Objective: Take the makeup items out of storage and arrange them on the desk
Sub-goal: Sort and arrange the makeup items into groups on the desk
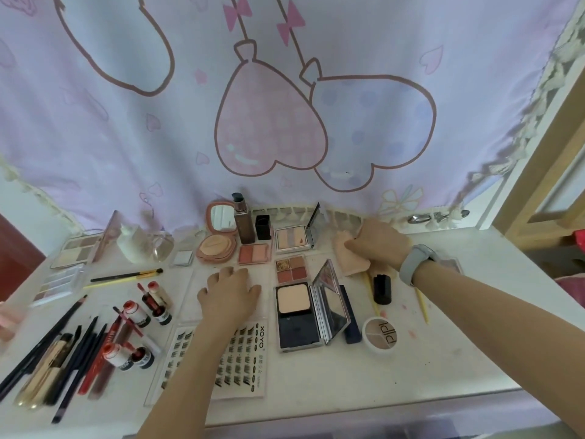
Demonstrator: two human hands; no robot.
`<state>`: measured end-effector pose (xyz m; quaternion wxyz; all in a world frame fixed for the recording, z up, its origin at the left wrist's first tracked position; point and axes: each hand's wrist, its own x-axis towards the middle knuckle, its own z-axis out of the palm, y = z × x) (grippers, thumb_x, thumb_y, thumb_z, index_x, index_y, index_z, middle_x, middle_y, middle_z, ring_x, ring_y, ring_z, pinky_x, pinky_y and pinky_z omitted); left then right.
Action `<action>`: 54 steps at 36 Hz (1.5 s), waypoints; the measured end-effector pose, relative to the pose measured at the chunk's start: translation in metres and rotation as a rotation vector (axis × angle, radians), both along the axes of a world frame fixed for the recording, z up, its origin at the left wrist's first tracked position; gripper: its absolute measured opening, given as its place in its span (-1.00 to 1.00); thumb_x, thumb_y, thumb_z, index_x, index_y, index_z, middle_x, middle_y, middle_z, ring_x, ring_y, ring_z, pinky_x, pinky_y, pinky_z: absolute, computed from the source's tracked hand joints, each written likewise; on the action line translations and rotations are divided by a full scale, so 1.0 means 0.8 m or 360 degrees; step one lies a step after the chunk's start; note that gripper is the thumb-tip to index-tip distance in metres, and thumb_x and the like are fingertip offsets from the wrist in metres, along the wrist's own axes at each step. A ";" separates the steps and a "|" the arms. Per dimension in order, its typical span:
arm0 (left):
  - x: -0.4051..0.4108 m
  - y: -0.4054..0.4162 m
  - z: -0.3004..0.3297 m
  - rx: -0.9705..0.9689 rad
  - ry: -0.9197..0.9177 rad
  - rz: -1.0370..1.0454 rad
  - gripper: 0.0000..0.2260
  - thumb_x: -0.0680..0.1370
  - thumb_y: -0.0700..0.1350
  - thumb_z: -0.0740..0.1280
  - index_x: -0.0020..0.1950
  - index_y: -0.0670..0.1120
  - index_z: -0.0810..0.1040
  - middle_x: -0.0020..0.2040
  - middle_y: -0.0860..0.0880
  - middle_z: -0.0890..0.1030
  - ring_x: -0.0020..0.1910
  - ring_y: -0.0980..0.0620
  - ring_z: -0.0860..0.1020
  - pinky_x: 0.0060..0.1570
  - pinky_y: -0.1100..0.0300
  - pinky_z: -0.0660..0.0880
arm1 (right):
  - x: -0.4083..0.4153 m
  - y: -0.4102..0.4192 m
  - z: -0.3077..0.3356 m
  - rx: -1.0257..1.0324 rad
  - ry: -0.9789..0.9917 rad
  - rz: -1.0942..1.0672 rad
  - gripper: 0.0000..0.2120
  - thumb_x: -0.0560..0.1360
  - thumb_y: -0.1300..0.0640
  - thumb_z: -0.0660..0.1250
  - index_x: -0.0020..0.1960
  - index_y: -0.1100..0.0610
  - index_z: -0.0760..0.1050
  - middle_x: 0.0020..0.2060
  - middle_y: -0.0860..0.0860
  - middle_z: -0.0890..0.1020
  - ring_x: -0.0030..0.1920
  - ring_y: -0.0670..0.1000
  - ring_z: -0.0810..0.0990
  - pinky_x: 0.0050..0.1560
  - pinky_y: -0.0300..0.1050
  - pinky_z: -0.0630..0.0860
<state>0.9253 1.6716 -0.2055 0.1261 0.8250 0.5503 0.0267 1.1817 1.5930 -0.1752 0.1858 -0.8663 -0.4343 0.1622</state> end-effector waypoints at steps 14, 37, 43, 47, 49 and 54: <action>-0.003 0.001 -0.007 0.0037 -0.0002 -0.0028 -0.60 0.57 0.12 0.17 0.36 0.00 0.35 0.42 -0.04 0.30 0.38 -0.12 0.23 0.30 -0.10 0.23 | 0.000 -0.012 -0.007 -0.0080 -0.0582 0.0091 -0.71 0.43 -0.10 0.29 -0.32 0.08 0.36 -0.31 -0.01 0.49 -0.26 0.05 0.49 -0.32 -0.18 0.31; -0.001 0.001 -0.009 0.0059 0.0012 -0.0012 -0.61 0.58 0.12 0.16 0.35 -0.01 0.36 0.39 -0.04 0.33 0.36 -0.11 0.25 0.29 -0.08 0.24 | 0.020 -0.036 0.005 0.0091 -0.0139 0.0299 -0.65 0.53 0.17 0.21 0.30 0.22 0.44 0.28 0.15 0.48 0.29 0.14 0.41 0.18 -0.16 0.30; -0.001 0.002 -0.009 0.0067 0.0020 -0.0010 -0.60 0.57 0.12 0.17 0.37 0.00 0.34 0.38 -0.04 0.34 0.35 -0.11 0.26 0.28 -0.07 0.25 | 0.022 -0.026 -0.003 0.0173 -0.0202 0.0279 -0.64 0.52 0.15 0.27 0.27 0.26 0.40 0.21 0.20 0.48 0.25 0.16 0.39 0.16 -0.15 0.29; 0.000 0.002 -0.009 0.0069 0.0027 -0.0011 -0.59 0.57 0.13 0.16 0.37 0.00 0.33 0.38 -0.04 0.34 0.35 -0.11 0.26 0.28 -0.07 0.25 | 0.015 -0.025 -0.010 0.0194 -0.0163 0.0181 -0.61 0.51 0.07 0.28 0.29 0.15 0.31 0.15 0.14 0.52 0.08 0.15 0.52 0.11 0.05 0.47; -0.001 0.002 -0.009 0.0068 0.0027 -0.0013 -0.59 0.58 0.13 0.16 0.38 0.00 0.32 0.39 -0.03 0.33 0.36 -0.11 0.25 0.29 -0.07 0.25 | 0.013 -0.027 -0.013 0.0176 -0.0233 0.0164 -0.63 0.51 0.04 0.28 0.26 0.13 0.30 0.08 0.13 0.55 0.02 0.16 0.54 0.06 0.09 0.50; 0.000 0.003 -0.012 0.0078 0.0020 -0.0015 -0.58 0.58 0.13 0.15 0.39 0.01 0.32 0.40 -0.02 0.32 0.37 -0.10 0.25 0.30 -0.06 0.24 | 0.013 -0.034 -0.019 0.0224 -0.0417 0.0243 -0.71 0.58 0.03 0.14 0.24 0.12 0.39 0.03 0.10 0.58 0.04 0.19 0.55 0.02 0.04 0.48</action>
